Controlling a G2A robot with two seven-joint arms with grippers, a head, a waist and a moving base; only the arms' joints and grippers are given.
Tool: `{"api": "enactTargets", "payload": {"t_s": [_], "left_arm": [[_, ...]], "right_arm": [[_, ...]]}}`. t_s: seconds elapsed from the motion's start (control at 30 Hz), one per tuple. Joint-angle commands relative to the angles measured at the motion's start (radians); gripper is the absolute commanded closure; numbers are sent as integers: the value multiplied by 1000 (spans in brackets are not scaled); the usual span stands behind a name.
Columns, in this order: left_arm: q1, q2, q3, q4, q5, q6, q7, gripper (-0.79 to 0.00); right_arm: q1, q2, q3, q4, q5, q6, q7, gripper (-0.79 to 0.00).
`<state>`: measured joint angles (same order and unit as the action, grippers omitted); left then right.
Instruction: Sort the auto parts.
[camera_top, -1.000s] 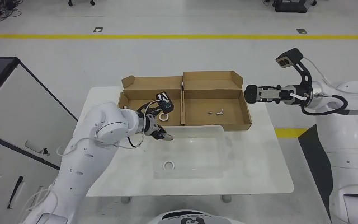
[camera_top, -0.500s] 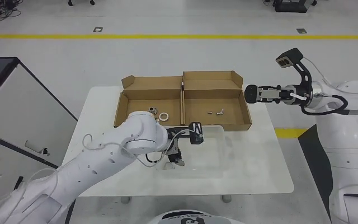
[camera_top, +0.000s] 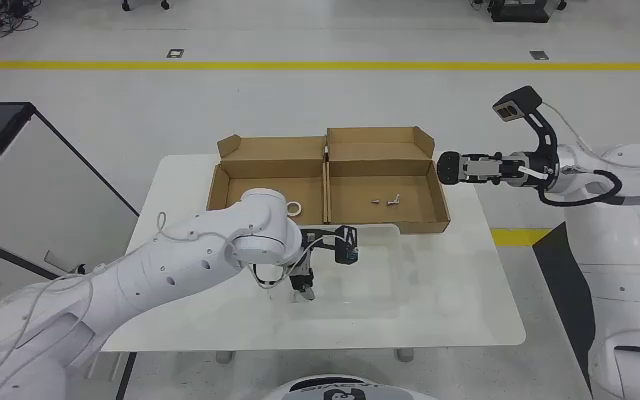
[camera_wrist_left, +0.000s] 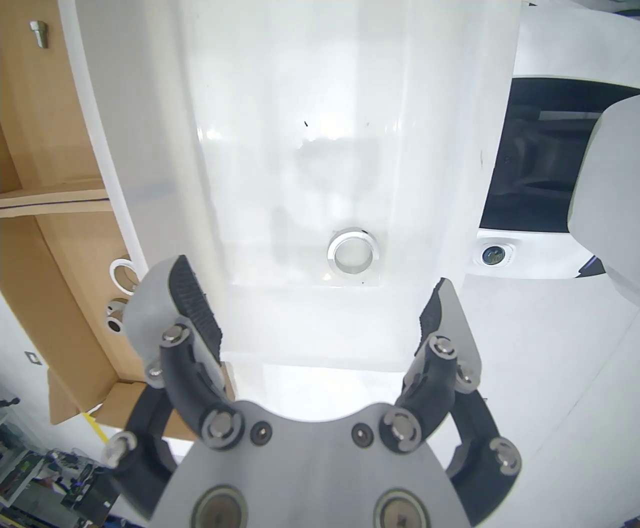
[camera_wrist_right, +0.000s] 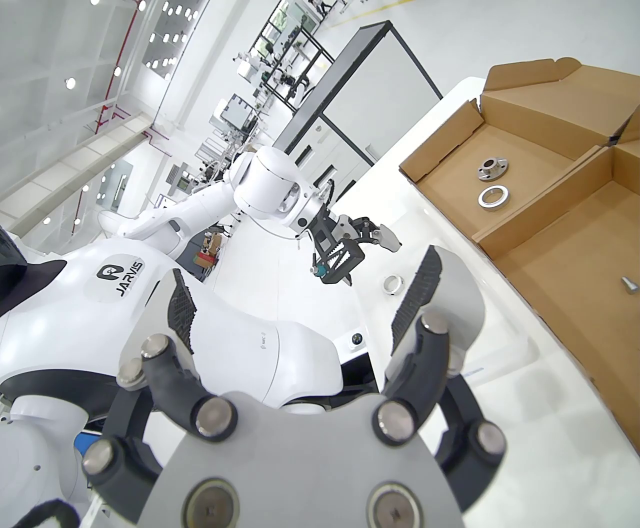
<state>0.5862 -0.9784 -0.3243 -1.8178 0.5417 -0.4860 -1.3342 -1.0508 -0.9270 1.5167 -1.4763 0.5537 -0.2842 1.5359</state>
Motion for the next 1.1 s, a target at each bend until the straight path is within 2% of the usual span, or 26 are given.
{"api": "enactTargets", "payload": {"t_s": [0.0, 0.2, 0.23, 0.27, 0.37, 0.43, 0.67, 0.87, 1.07], "left_arm": [[-11, 0, 17, 12, -6, 9, -9, -665], [-27, -5, 36, 50, -35, 4, -4, -462], [-28, -6, 40, 55, -30, 6, -6, -409], [-28, -7, 44, 58, -28, 8, -8, -394], [-30, -11, 63, 69, -24, 13, -13, -391], [-32, -13, 76, 80, -25, 18, -17, -416], [-42, -29, 123, 111, -41, 9, -9, -403], [-40, -55, 154, 144, -28, 26, -26, -434], [-21, -84, 154, 173, -4, 41, -41, -391]], "right_arm": [[0, 0, 0, 0, 0, 0, 0, -785], [0, 0, 0, 0, 0, 0, 0, -785], [0, 0, 0, 0, 0, 0, 0, -785], [0, 0, 0, 0, 0, 0, 0, -785], [0, 0, 0, 0, 0, 0, 0, -785], [0, 0, 0, 0, 0, 0, 0, -785], [0, 0, 0, 0, 0, 0, 0, -785], [0, 0, 0, 0, 0, 0, 0, -785], [0, 0, 0, 0, 0, 0, 0, -785]]}}
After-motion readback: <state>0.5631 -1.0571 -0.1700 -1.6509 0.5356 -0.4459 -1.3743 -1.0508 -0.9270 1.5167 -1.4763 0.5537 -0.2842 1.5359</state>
